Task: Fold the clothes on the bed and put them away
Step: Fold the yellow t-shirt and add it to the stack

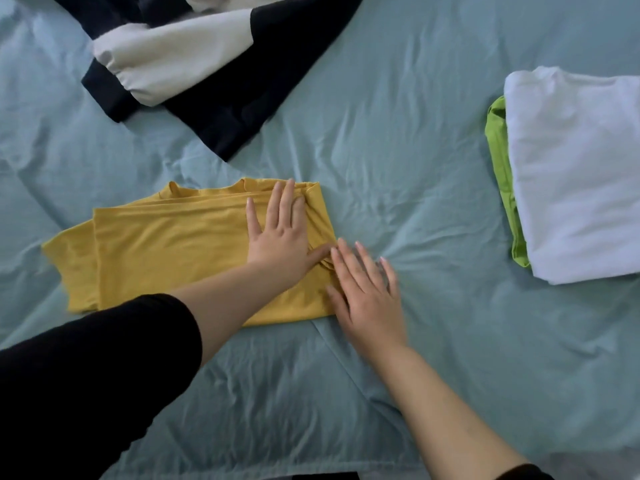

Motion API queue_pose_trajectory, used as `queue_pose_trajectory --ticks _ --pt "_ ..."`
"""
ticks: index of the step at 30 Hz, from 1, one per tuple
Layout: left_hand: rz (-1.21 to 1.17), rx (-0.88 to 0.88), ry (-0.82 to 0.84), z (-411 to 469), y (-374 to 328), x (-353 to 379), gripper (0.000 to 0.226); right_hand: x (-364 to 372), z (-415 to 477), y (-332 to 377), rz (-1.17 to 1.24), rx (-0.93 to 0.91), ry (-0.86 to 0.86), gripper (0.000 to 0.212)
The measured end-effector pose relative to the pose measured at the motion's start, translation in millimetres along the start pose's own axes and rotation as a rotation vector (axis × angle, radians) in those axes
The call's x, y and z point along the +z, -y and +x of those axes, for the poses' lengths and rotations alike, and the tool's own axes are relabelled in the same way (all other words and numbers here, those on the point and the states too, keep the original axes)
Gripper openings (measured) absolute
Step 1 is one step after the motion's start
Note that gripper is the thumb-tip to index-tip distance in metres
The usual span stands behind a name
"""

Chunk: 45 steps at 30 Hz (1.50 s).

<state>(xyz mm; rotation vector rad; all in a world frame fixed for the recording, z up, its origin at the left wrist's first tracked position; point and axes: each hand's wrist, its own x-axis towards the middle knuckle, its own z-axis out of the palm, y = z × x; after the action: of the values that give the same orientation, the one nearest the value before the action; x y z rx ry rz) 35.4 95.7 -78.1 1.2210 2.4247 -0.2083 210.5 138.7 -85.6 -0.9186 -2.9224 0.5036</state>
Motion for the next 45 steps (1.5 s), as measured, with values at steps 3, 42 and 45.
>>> queue_pose_trajectory --ticks 3,42,45 --pt "-0.008 0.063 0.019 0.1 11.4 10.9 0.095 6.9 -15.4 -7.3 -0.080 -0.019 0.154 0.054" --pt "-1.023 -1.001 -0.206 -126.0 239.5 27.5 0.007 57.0 128.5 343.2 0.376 0.168 0.530 0.047" --pt "-0.999 -1.001 -0.165 -126.5 238.0 27.1 0.023 63.5 133.8 361.0 0.187 0.197 0.566 0.065"
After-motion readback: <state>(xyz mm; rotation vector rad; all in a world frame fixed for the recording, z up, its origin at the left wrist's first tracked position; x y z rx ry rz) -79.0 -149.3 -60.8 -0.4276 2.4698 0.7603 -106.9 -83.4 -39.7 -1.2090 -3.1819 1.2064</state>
